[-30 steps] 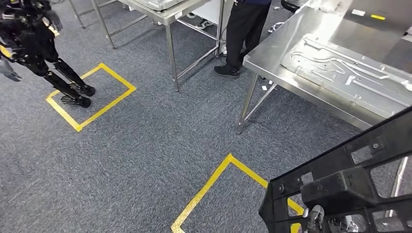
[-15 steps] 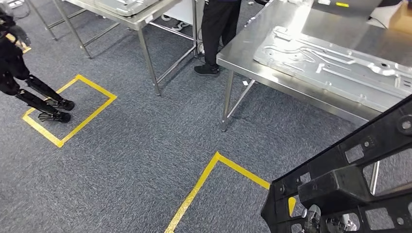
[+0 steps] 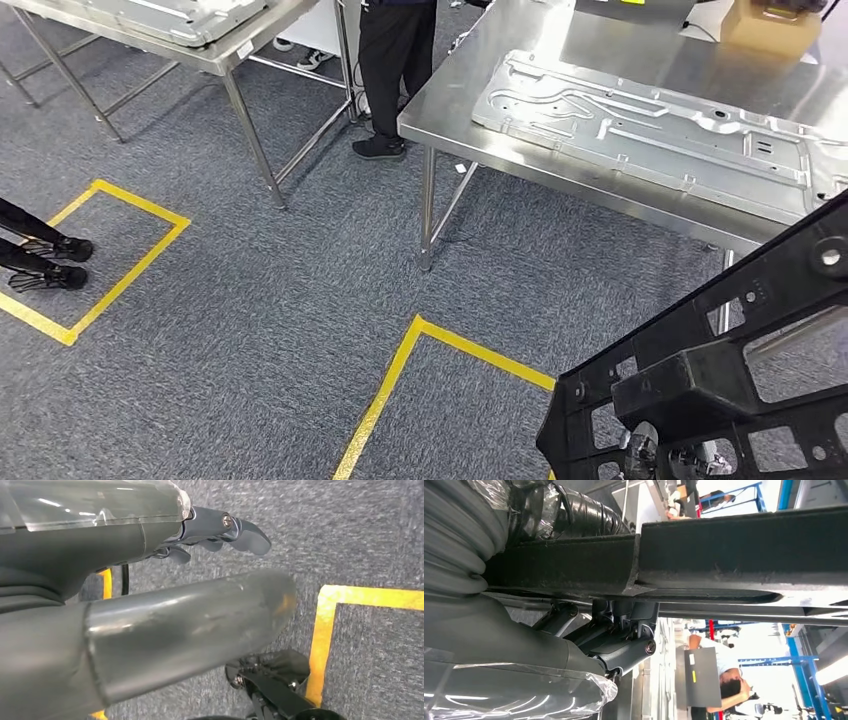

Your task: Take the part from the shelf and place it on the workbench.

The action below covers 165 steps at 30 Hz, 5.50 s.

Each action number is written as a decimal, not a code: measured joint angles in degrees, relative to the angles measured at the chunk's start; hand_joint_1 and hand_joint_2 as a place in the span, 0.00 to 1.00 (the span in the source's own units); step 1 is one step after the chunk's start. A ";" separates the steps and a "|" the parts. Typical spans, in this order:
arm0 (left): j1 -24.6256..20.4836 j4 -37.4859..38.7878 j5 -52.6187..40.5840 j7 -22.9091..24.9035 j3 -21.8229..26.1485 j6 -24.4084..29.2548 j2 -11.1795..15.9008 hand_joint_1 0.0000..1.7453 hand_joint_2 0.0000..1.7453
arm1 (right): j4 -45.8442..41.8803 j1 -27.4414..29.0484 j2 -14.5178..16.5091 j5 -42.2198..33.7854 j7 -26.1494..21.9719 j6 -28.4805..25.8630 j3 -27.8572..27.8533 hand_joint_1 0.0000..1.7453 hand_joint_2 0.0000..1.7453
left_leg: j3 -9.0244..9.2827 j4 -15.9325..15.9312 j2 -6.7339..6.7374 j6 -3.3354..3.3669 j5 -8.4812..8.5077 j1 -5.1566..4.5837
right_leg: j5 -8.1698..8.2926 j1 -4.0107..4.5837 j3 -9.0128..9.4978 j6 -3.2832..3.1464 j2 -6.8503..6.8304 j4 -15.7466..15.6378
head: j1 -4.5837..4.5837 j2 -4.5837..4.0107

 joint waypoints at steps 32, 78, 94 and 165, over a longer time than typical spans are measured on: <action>0.04 0.00 -0.37 0.25 0.09 -0.15 -0.07 0.00 0.00 | -0.06 0.33 0.01 1.03 0.84 -0.90 0.44 1.00 1.00 | -0.03 0.04 -0.62 0.50 0.11 -0.88 | 1.49 0.31 0.43 -0.92 1.36 -1.47 | -0.01 0.00; 0.01 0.67 -3.34 2.61 -0.26 -1.96 2.07 0.00 0.00 | 4.41 -8.84 -11.72 41.82 24.71 -30.50 10.71 1.00 1.00 | 4.86 -0.20 2.25 -0.91 -3.39 -0.65 | 2.78 -0.13 -2.03 -1.06 -4.47 -0.80 | 0.09 0.00; -0.07 1.38 -5.44 3.50 -2.53 -3.06 3.92 0.00 0.00 | 16.40 -30.48 -16.20 69.78 29.99 -29.98 13.75 1.00 1.00 | -2.43 0.49 1.57 1.38 2.16 -1.40 | -0.98 0.46 3.43 -0.59 -3.56 -0.12 | -0.02 0.00; -2.45 2.66 -4.87 1.70 -10.16 -5.10 4.81 0.00 0.00 | 46.00 -66.97 -22.18 82.13 40.30 -6.96 31.63 1.00 1.00 | 0.60 -0.53 1.05 0.92 0.78 -0.93 | 4.08 0.05 -5.26 -0.37 -4.19 2.49 | 0.06 0.00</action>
